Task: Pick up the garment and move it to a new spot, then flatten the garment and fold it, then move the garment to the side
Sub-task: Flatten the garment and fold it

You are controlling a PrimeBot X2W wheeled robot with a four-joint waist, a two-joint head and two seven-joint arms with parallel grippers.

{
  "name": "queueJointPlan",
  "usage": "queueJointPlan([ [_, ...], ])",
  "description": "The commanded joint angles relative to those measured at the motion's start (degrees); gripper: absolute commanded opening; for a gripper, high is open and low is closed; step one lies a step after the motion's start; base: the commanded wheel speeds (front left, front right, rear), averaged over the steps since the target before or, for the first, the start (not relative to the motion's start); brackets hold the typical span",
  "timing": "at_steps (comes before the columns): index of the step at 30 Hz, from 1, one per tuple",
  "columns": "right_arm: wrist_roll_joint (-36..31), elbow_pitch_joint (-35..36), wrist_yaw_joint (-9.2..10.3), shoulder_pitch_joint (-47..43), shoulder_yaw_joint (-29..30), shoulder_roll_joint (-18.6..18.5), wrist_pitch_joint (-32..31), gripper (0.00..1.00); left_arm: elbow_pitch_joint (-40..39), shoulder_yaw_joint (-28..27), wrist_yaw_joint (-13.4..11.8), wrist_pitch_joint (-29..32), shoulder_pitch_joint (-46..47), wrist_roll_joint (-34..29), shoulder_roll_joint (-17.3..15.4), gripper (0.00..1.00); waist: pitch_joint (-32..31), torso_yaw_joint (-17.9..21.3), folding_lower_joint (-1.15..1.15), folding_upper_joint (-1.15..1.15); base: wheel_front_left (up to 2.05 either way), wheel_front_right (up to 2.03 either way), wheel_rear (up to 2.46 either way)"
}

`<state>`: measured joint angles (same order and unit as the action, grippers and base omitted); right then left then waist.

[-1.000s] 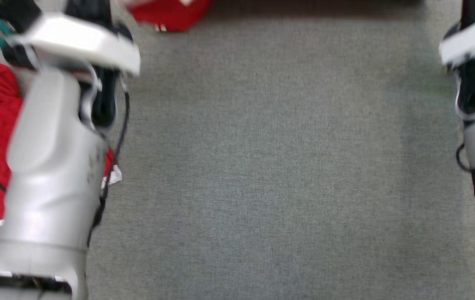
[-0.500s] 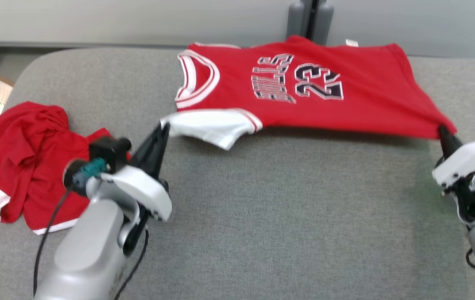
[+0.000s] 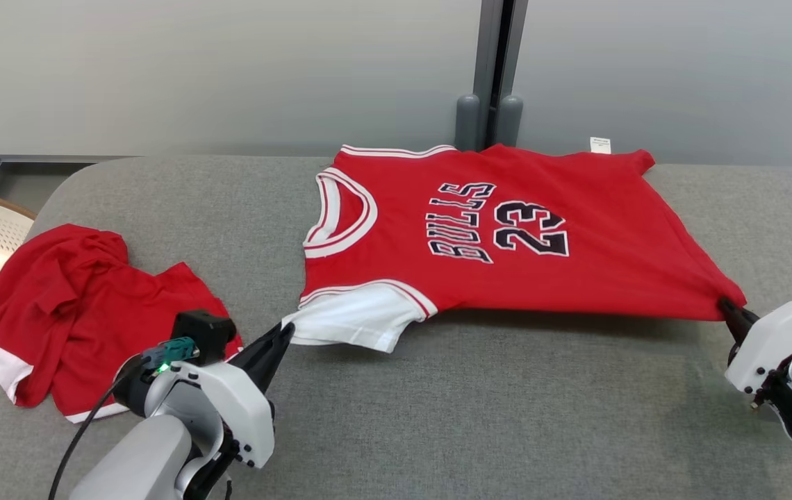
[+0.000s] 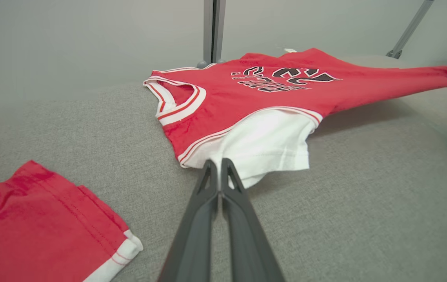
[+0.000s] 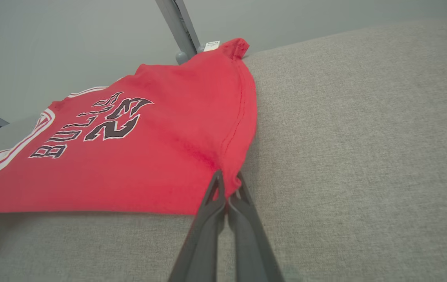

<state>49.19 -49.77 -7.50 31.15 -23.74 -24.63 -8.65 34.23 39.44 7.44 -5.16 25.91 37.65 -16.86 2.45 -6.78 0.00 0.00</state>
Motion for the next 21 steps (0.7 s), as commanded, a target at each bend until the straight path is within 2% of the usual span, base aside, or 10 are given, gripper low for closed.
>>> queueJointPlan([
  [1,0.5,0.3,0.02,-0.8,-0.3,-0.6,-0.4,0.0,-0.6,0.1,0.0,0.3,-0.6,0.6,-0.9,0.0,-0.5,0.1,0.0,0.0,0.0,0.0,0.0],
  [10,5.4,6.6,0.02,-4.9,-5.8,-6.0,-8.4,0.0,-15.2,4.3,0.0,12.6,-5.6,13.4,-10.4,0.0,-2.4,0.0,0.0,0.0,0.0,0.0,0.0],
  [11,6.7,8.2,0.02,-5.7,-6.7,-7.1,-10.4,0.0,-18.2,4.4,0.0,14.8,-6.5,15.8,-12.7,0.0,-2.7,0.0,0.0,0.0,0.0,0.0,0.0],
  [21,12.4,14.3,0.02,-9.1,-9.2,-12.2,-17.7,0.0,-31.5,7.7,0.0,25.3,-9.7,25.6,-21.9,0.0,-3.8,0.5,0.0,0.0,0.0,0.0,0.0],
])
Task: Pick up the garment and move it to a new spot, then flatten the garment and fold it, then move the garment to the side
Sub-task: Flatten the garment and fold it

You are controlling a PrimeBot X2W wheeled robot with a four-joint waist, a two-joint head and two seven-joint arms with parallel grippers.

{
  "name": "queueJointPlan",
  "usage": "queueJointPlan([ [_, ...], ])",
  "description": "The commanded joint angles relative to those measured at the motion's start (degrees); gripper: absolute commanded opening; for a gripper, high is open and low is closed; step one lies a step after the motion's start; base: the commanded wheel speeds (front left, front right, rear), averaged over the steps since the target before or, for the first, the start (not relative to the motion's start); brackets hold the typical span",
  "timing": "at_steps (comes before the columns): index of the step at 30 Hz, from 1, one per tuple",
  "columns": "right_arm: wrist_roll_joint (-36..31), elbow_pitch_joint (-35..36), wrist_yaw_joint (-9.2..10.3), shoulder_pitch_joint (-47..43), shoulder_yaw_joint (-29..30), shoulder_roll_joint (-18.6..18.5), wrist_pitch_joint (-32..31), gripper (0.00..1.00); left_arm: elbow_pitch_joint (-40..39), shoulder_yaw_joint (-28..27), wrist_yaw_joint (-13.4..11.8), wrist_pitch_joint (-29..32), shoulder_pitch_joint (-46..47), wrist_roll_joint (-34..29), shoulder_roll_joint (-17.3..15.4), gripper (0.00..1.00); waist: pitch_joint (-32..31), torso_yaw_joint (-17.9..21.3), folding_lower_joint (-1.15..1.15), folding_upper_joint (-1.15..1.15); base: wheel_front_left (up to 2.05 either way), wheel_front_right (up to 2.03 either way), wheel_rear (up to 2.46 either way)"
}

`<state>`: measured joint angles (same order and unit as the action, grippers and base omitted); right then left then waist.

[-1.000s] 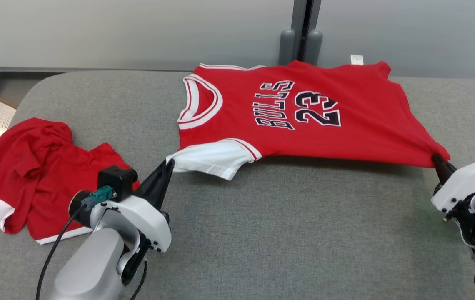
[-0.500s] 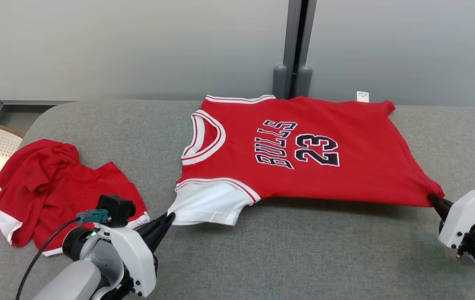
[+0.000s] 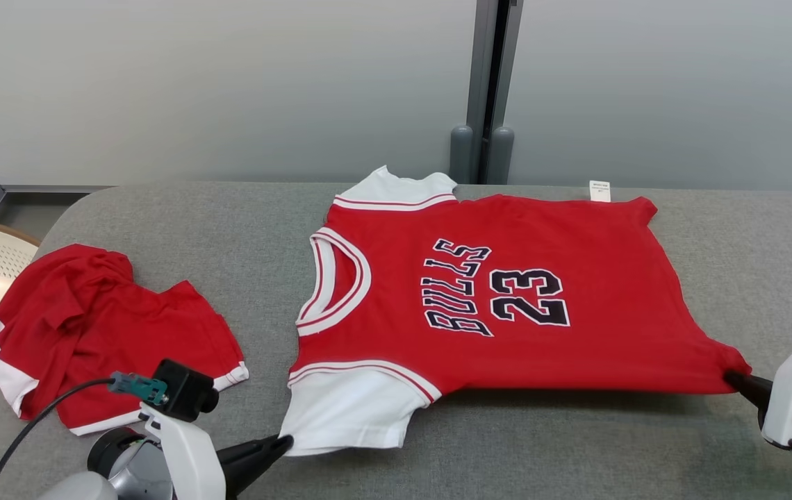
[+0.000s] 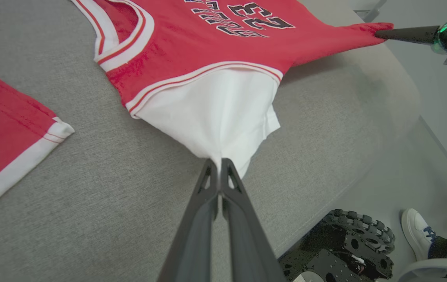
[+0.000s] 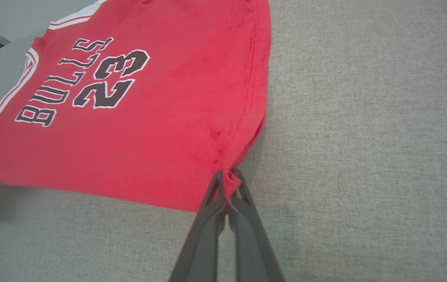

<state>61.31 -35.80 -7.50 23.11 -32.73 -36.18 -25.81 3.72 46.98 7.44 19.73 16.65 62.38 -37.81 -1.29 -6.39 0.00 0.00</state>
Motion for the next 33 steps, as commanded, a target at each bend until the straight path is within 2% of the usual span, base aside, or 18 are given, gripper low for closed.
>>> queueJointPlan([
  [1,0.7,0.7,0.02,-1.3,-0.4,-0.9,-1.1,0.0,-2.0,0.3,0.0,1.2,-0.8,1.7,-1.9,0.0,-0.1,0.2,0.0,0.0,0.0,0.0,0.0],
  [6,3.0,2.9,0.03,-3.0,-1.0,-2.7,-4.8,0.0,-6.6,1.6,0.0,3.9,-1.1,4.2,-5.4,0.0,-0.3,0.6,0.0,0.0,0.0,0.0,0.0],
  [12,7.8,4.8,0.02,-6.2,-0.5,-4.6,-12.6,0.0,-11.0,3.5,0.0,6.6,-2.6,7.6,-8.4,0.0,-1.0,1.3,0.0,0.0,0.0,0.0,0.0],
  [16,9.6,8.3,0.02,-9.5,-0.7,-7.0,-17.7,0.0,-14.0,5.4,0.0,9.3,-4.0,10.1,-10.8,0.0,-1.3,1.8,0.0,0.0,0.0,0.0,0.0],
  [21,11.9,12.1,0.02,-12.1,1.0,-9.0,-21.2,0.0,-17.0,6.0,-0.2,12.9,-5.2,13.9,-13.4,0.0,-1.2,2.3,0.0,0.0,0.0,0.0,0.0],
  [26,9.9,13.8,0.02,-12.3,1.8,-10.4,-22.6,0.0,-17.7,4.7,-0.9,12.6,-3.6,13.4,-13.9,0.0,-0.9,2.5,0.0,0.0,0.0,0.0,0.0],
  [33,7.2,15.0,0.02,-10.2,4.1,-9.2,-24.6,0.0,-15.7,4.0,-2.2,13.0,0.1,10.2,-12.9,0.0,0.1,2.5,0.0,0.0,0.0,0.0,0.0],
])
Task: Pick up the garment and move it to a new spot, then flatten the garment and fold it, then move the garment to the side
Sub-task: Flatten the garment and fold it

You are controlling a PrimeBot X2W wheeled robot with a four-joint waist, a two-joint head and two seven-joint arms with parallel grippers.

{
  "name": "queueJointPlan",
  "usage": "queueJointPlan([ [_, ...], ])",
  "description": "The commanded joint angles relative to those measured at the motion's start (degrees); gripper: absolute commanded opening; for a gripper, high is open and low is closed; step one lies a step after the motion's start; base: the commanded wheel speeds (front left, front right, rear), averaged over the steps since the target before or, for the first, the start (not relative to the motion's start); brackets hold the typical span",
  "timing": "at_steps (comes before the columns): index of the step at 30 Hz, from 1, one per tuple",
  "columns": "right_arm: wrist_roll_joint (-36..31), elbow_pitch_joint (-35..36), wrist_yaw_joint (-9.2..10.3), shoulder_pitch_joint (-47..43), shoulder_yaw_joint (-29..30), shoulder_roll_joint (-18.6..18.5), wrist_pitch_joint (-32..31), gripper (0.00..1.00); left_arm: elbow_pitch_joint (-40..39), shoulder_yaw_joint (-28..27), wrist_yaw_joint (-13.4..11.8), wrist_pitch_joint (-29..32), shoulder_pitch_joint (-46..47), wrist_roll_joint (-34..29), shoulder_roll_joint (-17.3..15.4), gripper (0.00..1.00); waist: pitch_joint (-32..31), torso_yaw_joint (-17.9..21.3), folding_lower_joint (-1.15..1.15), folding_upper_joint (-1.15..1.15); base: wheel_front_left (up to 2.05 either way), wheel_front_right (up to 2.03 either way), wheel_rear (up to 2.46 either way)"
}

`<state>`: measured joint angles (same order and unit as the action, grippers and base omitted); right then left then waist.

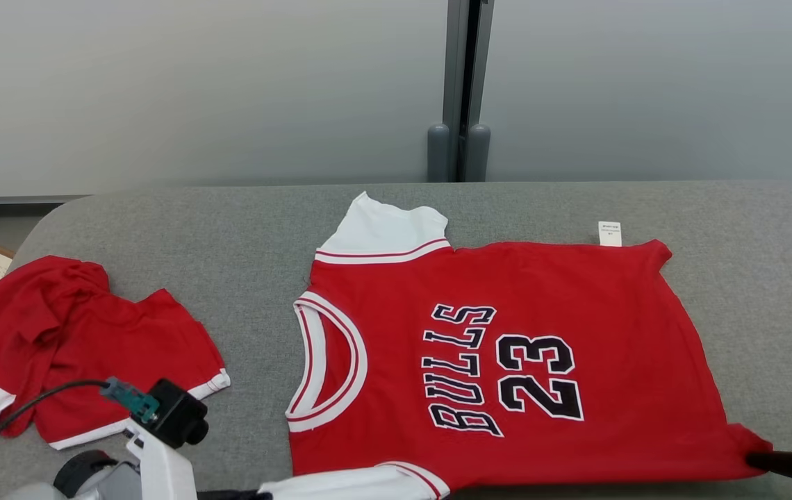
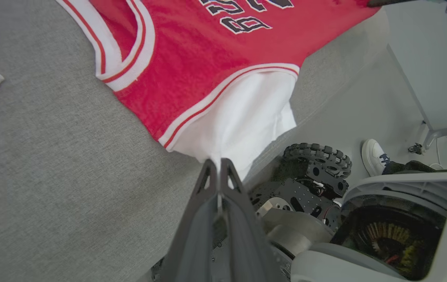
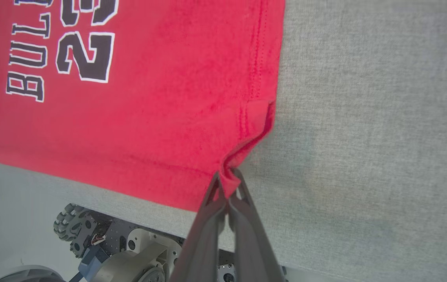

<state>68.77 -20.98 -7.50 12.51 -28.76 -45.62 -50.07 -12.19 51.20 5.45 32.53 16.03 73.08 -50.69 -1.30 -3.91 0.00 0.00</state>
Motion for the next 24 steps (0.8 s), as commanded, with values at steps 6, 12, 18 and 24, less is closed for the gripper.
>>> queueJointPlan([
  [6,-3.5,-0.4,0.02,3.7,2.3,2.2,-1.3,0.0,2.7,-0.9,0.5,1.0,5.5,-2.6,1.8,0.0,2.7,-0.1,0.0,0.0,0.0,0.0,0.0],
  [12,-6.8,-1.8,0.02,7.6,4.9,4.5,-2.5,0.0,6.3,-0.7,1.3,1.6,10.9,-5.3,4.2,0.0,5.6,-0.2,0.0,0.0,0.0,0.0,0.0],
  [18,-10.6,-3.5,0.02,11.3,6.9,7.3,-3.4,0.0,11.3,-0.6,1.8,-0.2,15.9,-7.8,7.7,0.0,8.6,-0.2,0.0,0.0,0.0,0.0,0.0],
  [24,-14.0,-4.7,0.02,13.9,8.4,9.6,-3.6,0.0,16.9,0.2,2.1,-2.4,20.6,-9.9,10.6,0.0,11.0,-0.2,0.0,0.0,0.0,0.0,0.0],
])
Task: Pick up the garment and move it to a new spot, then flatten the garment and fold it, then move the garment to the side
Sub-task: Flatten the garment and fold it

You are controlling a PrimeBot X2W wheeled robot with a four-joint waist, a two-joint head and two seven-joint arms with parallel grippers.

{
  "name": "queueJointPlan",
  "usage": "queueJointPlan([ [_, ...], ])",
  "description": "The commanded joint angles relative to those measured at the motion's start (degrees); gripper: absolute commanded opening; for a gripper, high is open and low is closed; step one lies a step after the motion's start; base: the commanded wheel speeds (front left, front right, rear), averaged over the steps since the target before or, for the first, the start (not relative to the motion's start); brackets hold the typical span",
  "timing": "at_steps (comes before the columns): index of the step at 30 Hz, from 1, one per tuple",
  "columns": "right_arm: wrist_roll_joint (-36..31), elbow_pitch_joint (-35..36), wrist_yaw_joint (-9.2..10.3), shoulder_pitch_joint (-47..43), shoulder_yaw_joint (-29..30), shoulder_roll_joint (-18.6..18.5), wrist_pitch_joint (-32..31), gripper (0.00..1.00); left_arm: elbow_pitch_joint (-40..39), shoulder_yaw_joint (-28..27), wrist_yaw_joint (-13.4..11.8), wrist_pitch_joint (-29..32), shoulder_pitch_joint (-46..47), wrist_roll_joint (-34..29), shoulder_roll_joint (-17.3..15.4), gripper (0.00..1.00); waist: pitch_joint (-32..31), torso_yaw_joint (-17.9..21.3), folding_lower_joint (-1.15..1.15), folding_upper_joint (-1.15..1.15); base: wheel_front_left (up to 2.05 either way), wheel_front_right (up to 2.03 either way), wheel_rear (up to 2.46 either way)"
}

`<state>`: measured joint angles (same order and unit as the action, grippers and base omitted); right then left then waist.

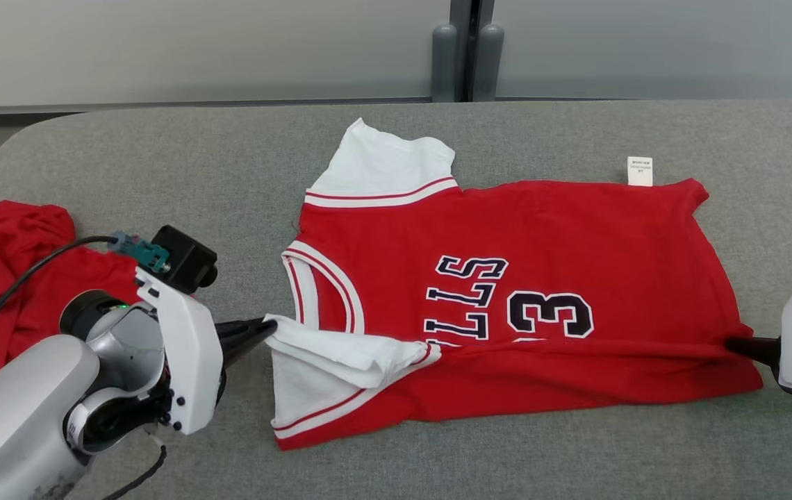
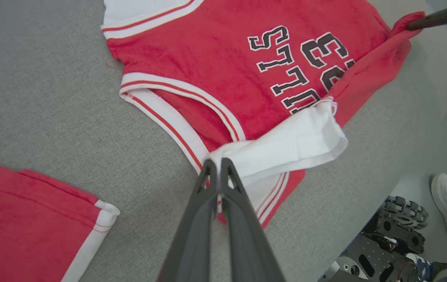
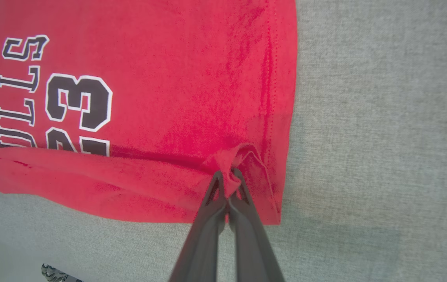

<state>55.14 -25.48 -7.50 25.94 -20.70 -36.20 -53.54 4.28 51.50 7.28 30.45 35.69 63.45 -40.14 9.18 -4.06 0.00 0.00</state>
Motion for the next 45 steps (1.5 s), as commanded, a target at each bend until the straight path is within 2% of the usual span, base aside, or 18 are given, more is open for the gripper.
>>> queueJointPlan([
  [1,-0.8,-0.4,0.02,0.8,0.5,0.5,0.0,0.0,1.3,0.2,0.2,-0.7,1.6,-0.6,0.6,0.0,0.8,0.0,0.0,0.0,0.0,0.0,0.0],
  [5,-2.2,-0.7,0.02,1.6,1.0,1.6,0.3,0.0,4.0,1.7,0.2,-2.2,4.0,-1.0,1.9,0.0,1.8,0.1,0.0,0.0,0.0,0.0,0.0],
  [6,-3.0,-0.4,0.02,2.0,1.1,1.7,1.3,0.19,4.9,1.9,0.2,-2.7,4.5,-1.1,2.2,0.24,1.9,0.1,0.0,0.0,0.0,0.0,0.0],
  [7,-3.7,-0.2,0.02,2.3,1.1,1.9,2.2,0.89,6.0,2.1,0.2,-3.4,5.1,-1.8,2.3,0.95,2.1,0.2,0.0,0.0,0.0,0.0,0.0],
  [8,-3.9,-0.7,0.02,2.2,1.1,2.1,2.5,1.0,7.1,2.5,0.2,-4.0,5.6,-2.6,2.4,1.0,2.3,0.2,0.0,0.0,0.0,0.0,0.0],
  [12,-5.1,-0.9,0.02,2.5,1.4,2.7,4.6,1.0,10.5,2.4,0.2,-7.7,6.7,-4.2,3.9,1.0,2.4,0.2,0.0,0.0,0.0,0.0,0.0],
  [17,-6.2,-0.5,0.02,3.1,2.6,3.6,11.1,1.0,16.2,-0.8,-0.8,-17.3,7.9,-5.9,6.7,1.0,1.9,-0.1,0.0,0.0,0.0,0.0,0.0],
  [22,-7.8,1.5,0.02,2.4,3.6,4.7,25.1,1.0,19.7,-6.5,-4.5,-31.8,6.4,-5.9,11.0,1.0,0.5,-0.7,0.0,0.0,0.0,0.0,0.0],
  [23,-8.9,2.3,0.02,1.7,3.8,5.2,32.1,1.0,20.2,-8.9,-5.7,-37.6,5.2,-5.4,12.5,1.0,-0.3,-0.9,0.0,0.0,0.0,0.0,0.0],
  [26,-10.8,3.2,0.02,0.3,4.2,6.6,42.8,1.0,20.3,-12.5,-6.9,-43.8,3.1,-4.6,14.7,1.0,-1.5,-1.2,0.0,0.0,0.0,0.0,0.0],
  [30,-15.0,3.1,0.01,-2.5,4.5,8.0,55.6,1.0,17.3,-19.7,-8.7,-45.6,-1.0,-6.7,18.1,1.0,-2.9,-1.6,0.0,0.0,0.0,0.0,0.0],
  [34,-20.4,2.2,0.01,-5.8,5.5,10.0,65.3,1.0,11.8,-29.7,-8.8,-45.6,-9.2,-14.1,23.7,1.0,-4.2,-1.7,0.0,0.0,0.0,0.0,0.0],
  [40,-28.9,3.4,0.01,-11.2,9.8,15.5,68.8,1.0,7.8,-38.6,-6.1,-45.6,-20.2,-26.9,31.4,1.0,-5.5,-1.4,0.0,0.0,0.0,0.0,0.0],
  [45,-35.9,8.5,0.01,-17.4,14.6,21.0,68.8,1.0,7.3,-42.7,-3.8,-45.6,-27.6,-34.9,35.8,1.0,-6.1,-1.2,0.0,0.0,0.0,0.0,0.0],
])
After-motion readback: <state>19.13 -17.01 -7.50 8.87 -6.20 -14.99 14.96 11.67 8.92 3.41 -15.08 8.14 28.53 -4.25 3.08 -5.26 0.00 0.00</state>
